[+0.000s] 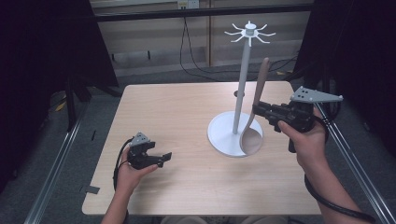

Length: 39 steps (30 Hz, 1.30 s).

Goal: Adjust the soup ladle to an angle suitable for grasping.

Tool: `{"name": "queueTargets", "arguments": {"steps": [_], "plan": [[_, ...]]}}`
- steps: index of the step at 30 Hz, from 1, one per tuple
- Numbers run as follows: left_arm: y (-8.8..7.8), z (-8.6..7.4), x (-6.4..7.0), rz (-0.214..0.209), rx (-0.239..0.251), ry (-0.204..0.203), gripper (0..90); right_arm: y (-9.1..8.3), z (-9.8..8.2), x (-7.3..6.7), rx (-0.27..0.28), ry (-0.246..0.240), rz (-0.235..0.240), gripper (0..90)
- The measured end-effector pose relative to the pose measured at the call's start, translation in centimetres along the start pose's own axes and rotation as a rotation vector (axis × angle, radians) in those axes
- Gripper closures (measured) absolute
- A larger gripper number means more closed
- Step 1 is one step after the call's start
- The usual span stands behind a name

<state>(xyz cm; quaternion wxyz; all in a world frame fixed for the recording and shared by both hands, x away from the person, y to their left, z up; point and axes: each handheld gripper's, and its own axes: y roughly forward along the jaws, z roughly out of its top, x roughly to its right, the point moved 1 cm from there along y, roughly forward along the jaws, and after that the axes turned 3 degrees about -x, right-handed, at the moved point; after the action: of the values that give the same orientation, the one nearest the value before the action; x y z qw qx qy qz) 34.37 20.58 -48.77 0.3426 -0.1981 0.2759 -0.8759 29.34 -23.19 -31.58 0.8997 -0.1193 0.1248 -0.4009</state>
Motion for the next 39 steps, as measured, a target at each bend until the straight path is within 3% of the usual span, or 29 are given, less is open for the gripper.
{"name": "queueTargets", "arguments": {"steps": [12, 39], "plan": [[0.1, 0.0, 0.0, 0.0, -0.004, 0.007, 10.3, -0.3, 1.5, 0.5, 0.05, 0.018, -0.017, 78.2], [0.1, 0.0, -0.1, 0.0, -0.003, 0.001, 10.3, 0.4, 2.9, 2.0, 0.03, 0.02, -0.045, 78.1]]}}
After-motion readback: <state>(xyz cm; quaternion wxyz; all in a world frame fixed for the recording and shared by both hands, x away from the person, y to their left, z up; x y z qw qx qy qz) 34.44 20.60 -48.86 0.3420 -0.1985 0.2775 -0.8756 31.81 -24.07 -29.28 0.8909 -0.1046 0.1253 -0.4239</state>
